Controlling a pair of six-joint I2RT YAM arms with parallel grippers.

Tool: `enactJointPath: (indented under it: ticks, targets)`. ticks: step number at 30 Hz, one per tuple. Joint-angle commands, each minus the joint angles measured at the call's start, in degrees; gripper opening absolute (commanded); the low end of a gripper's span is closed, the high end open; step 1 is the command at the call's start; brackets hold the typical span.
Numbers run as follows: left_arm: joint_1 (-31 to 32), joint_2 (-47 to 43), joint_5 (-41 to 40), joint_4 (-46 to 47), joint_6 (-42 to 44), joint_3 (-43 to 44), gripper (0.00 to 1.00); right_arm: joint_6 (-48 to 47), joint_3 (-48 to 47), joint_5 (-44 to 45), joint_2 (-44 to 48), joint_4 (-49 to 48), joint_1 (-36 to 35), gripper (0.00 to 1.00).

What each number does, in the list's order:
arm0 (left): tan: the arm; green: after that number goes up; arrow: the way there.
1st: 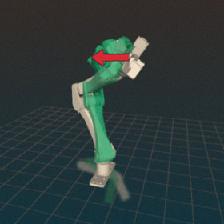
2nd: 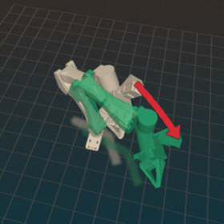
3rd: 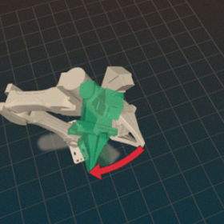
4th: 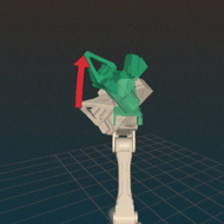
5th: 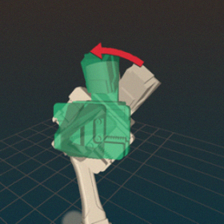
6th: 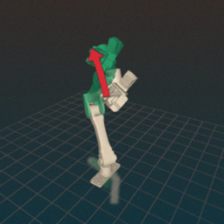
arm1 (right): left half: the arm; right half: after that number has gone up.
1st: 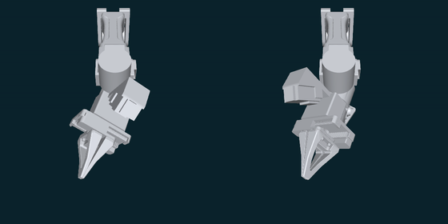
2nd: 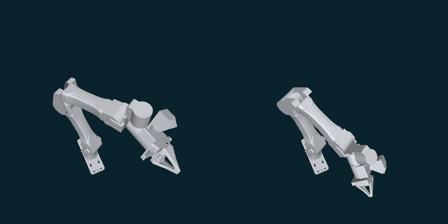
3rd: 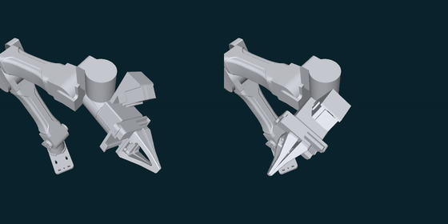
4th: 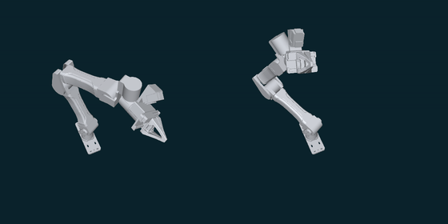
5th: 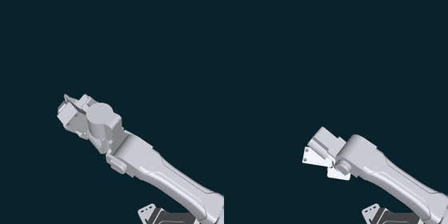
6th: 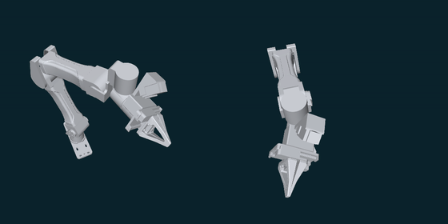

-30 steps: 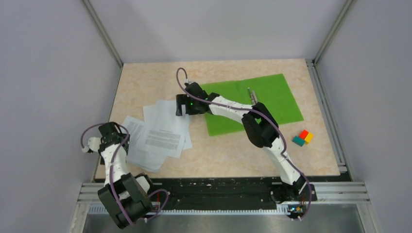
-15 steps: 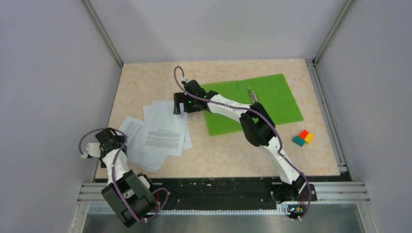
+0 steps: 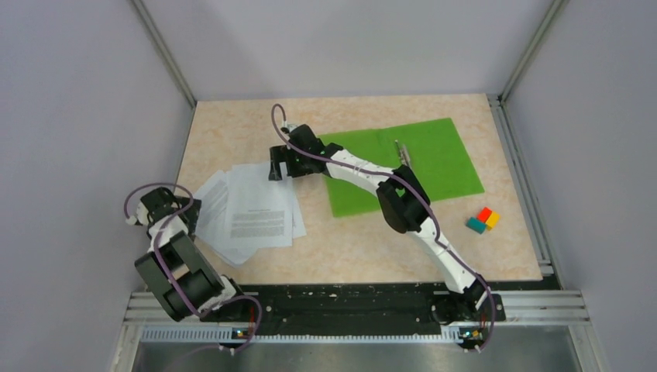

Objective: Put the files into the folder

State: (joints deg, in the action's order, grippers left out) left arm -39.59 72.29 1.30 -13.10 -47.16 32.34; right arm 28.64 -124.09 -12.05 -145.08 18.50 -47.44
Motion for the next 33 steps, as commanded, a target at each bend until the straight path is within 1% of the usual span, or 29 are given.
enactJointPath:
  ticks: [1, 5, 10, 14, 18, 25, 29, 33]
  targets:
    - [4.3, 7.98, 4.18, -3.49, 4.31, 4.45, 0.98, -1.48, -3.01, -1.88, -5.4, 4.51, 0.18, 0.94]
    - [10.27, 12.5, 0.49, -7.42, 6.88, 10.93, 0.98, -3.26, -6.47, -2.64, -6.45, 5.48, 0.2, 0.94]
    - [16.02, 19.93, 1.49, -11.13, 10.48, 19.08, 0.99, -6.02, -10.35, -1.86, -6.27, 7.86, 0.2, 0.94]
    - [17.84, 22.89, 2.85, -12.29, 12.36, 22.86, 0.98, -6.46, -11.26, 0.26, -3.37, 11.39, 0.49, 0.94]
    - [17.73, 21.96, 3.0, -14.52, 15.22, 25.0, 0.98, -5.81, -6.76, 4.6, 3.15, 14.63, 0.91, 0.95]
    - [17.74, 19.26, 4.9, -16.1, 16.34, 21.67, 0.98, -1.31, 9.01, 6.35, 12.31, 13.56, -0.06, 0.95]
    - [17.71, 16.98, 4.47, -16.69, 15.74, 19.53, 0.99, 0.27, 14.86, 4.52, 13.79, 10.44, -1.31, 0.95]
    - [17.54, 16.37, 6.79, -17.04, 16.89, 19.44, 0.98, 1.75, 15.21, 2.78, 12.31, 9.18, -2.37, 0.95]
